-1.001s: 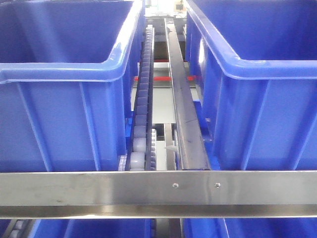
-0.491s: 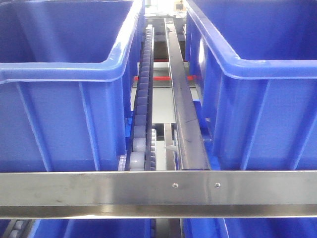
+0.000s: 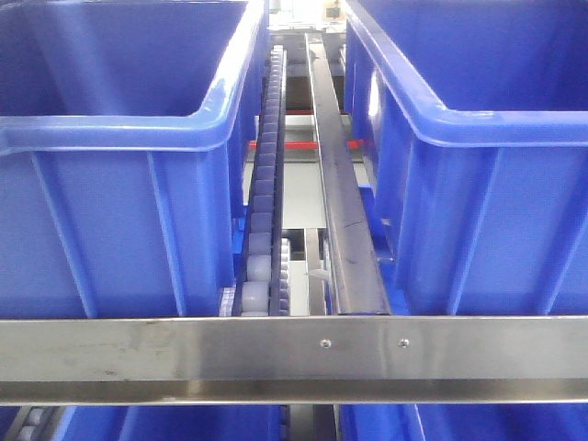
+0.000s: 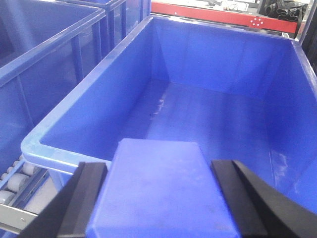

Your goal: Pick and sort blue part to right shelf

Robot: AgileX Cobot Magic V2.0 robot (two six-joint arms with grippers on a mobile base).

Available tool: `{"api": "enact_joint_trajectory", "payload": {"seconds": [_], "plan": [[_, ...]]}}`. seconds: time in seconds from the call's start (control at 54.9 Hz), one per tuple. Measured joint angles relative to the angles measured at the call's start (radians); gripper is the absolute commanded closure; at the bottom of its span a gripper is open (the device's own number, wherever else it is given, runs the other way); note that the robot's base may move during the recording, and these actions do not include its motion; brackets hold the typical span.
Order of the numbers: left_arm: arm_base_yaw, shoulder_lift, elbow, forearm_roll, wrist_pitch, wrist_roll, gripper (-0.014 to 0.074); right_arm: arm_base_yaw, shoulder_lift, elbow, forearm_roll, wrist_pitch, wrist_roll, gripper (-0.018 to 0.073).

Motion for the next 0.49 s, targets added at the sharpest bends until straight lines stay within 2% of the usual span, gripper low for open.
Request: {"api": "enact_joint_trajectory", "payload": {"seconds": [0.091,0.328,0.491], "plan": [[0.011,0.165,-0.110,-0.007,0.048,-0.004,0.0242,0.000,0.000,0.000,0.000,0.000,0.000,0.0377],[0.137,0.558,-0.322,-0.015,0.117,-0.008,0.0242,0.000,0.000,0.000,0.000,0.030,0.000,0.0377],[0.184,0.782,-0.438,-0.016,0.162,-0.008,0.0242,0.000,0.000,0.000,0.000,0.058,0.000,0.0377]]}}
